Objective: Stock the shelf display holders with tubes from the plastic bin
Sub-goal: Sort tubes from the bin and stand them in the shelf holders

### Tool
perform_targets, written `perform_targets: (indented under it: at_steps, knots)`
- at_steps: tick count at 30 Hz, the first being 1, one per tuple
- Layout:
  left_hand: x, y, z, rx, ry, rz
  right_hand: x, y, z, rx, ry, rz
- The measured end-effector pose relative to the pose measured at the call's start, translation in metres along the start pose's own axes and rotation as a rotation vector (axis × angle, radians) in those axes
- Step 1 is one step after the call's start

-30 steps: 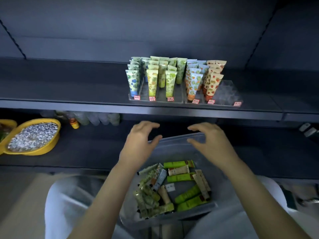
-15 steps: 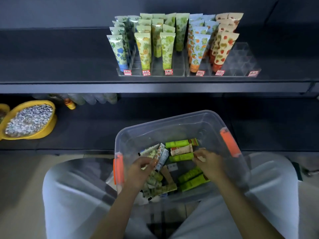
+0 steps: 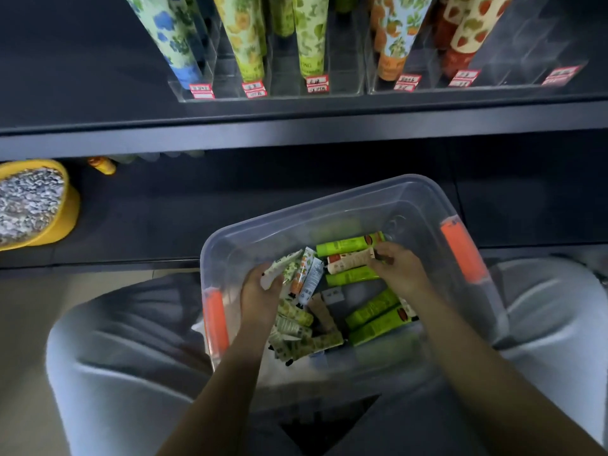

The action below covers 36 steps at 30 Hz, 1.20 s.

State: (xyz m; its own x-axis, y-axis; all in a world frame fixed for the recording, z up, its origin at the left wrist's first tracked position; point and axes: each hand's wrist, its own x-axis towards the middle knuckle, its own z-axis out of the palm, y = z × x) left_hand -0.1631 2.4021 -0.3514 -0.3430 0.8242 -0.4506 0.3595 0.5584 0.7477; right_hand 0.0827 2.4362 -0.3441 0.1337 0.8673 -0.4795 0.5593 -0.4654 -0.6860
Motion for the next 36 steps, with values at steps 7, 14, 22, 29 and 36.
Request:
perform_targets:
  at_steps: [7,14,22,29,36]
  knots:
    - [0.026,0.002,0.016,0.072,-0.049,0.08,0.029,0.01,0.013,0.029,-0.046,0.072]
    - [0.043,-0.014,0.022,0.27,-0.044,0.023,0.042,0.021,0.021,0.14,-0.058,0.179]
    - [0.056,-0.023,0.025,0.404,-0.167,-0.062,0.048,0.028,0.026,0.179,0.002,0.231]
    - [0.055,-0.017,0.024,0.363,-0.23,-0.097,0.052,0.033,0.03,0.096,-0.008,0.246]
    - [0.034,-0.012,0.025,0.134,-0.225,-0.191,0.046,0.025,0.034,0.154,0.06,0.216]
